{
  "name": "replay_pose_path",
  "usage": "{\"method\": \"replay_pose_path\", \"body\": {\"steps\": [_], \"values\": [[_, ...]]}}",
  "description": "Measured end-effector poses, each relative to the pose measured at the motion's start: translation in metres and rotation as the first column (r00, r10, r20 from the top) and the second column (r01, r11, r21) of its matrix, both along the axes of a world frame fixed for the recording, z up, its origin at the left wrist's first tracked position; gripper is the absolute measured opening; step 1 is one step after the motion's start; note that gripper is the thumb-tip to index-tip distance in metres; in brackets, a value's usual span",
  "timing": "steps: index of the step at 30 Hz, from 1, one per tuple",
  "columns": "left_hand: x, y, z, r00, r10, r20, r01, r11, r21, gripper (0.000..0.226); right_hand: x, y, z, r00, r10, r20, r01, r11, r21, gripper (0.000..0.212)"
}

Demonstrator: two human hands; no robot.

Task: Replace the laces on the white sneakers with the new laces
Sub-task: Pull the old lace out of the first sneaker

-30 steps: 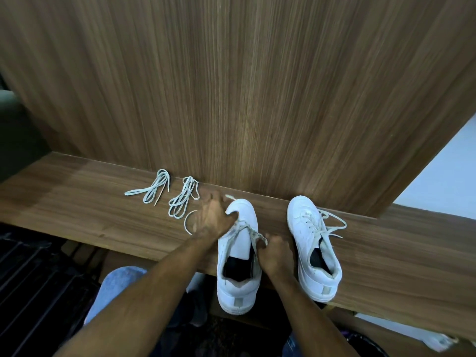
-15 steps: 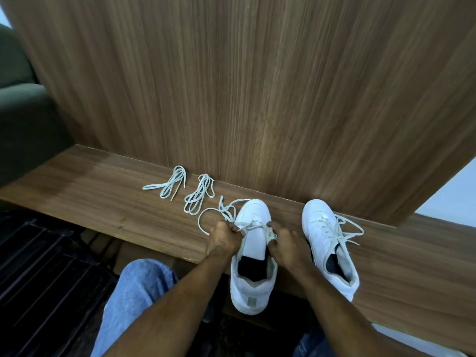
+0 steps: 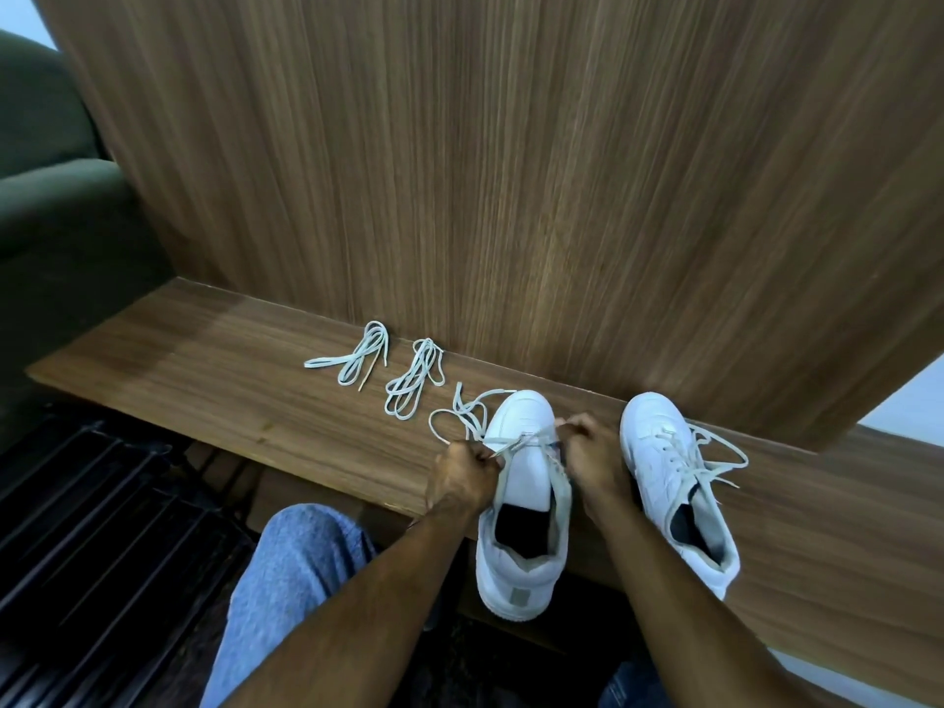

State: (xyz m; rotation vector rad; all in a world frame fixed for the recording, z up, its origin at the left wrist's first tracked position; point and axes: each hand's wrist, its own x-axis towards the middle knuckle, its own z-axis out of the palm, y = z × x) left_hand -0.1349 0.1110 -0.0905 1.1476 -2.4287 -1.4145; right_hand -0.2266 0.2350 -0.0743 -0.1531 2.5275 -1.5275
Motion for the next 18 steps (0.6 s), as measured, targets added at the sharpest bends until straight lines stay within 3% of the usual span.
{"method": "replay_pose_path", "body": {"steps": [2,4,6,8,9,11,12,14,16,18], "values": [[0.0,0.001,0.0,1.0,-0.007,0.008,0.007,1.0,-0.02,0.022,-0.002,0.012,-0.005,0.981,-0.159,0.109,0.173,0.976,-0.132,0.017],[0.0,0.001,-0.001,1.0,-0.012,0.012,0.012,1.0,-0.028,0.021,-0.003,0.018,-0.009,0.986,-0.162,0.037,0.164,0.986,-0.034,0.013],[0.0,0.002,-0.002,1.0,-0.02,0.016,0.02,0.999,-0.036,0.021,-0.003,0.017,-0.008,0.996,-0.064,-0.063,0.068,0.995,0.071,0.009],[0.0,0.002,-0.002,1.0,-0.024,0.017,0.025,0.999,-0.043,0.02,-0.005,0.012,-0.005,0.971,0.139,-0.194,-0.099,0.975,0.2,0.014],[0.0,0.002,-0.001,1.0,-0.024,0.016,0.025,0.999,-0.046,0.02,-0.005,0.008,-0.002,0.933,0.267,-0.24,-0.189,0.934,0.303,0.016],[0.001,0.003,-0.001,1.0,-0.023,0.012,0.023,0.999,-0.044,0.021,-0.001,-0.003,0.001,0.827,0.51,-0.238,-0.284,0.743,0.606,0.028],[0.001,0.003,0.0,1.0,-0.023,0.011,0.023,0.999,-0.043,0.022,0.003,-0.008,0.001,0.783,0.582,-0.218,-0.268,0.633,0.726,0.033],[0.002,0.003,-0.001,1.0,-0.019,0.012,0.02,0.999,-0.044,0.023,0.007,-0.015,0.0,0.761,0.618,-0.197,-0.216,0.528,0.822,0.037],[0.002,0.004,-0.001,1.0,-0.019,0.009,0.019,0.999,-0.046,0.025,0.008,-0.018,-0.008,0.771,0.599,-0.217,-0.2,0.552,0.81,0.031],[0.001,0.005,-0.002,1.0,-0.019,0.01,0.02,0.998,-0.057,0.025,0.007,-0.019,-0.01,0.8,0.53,-0.281,-0.262,0.731,0.631,0.017]]}}
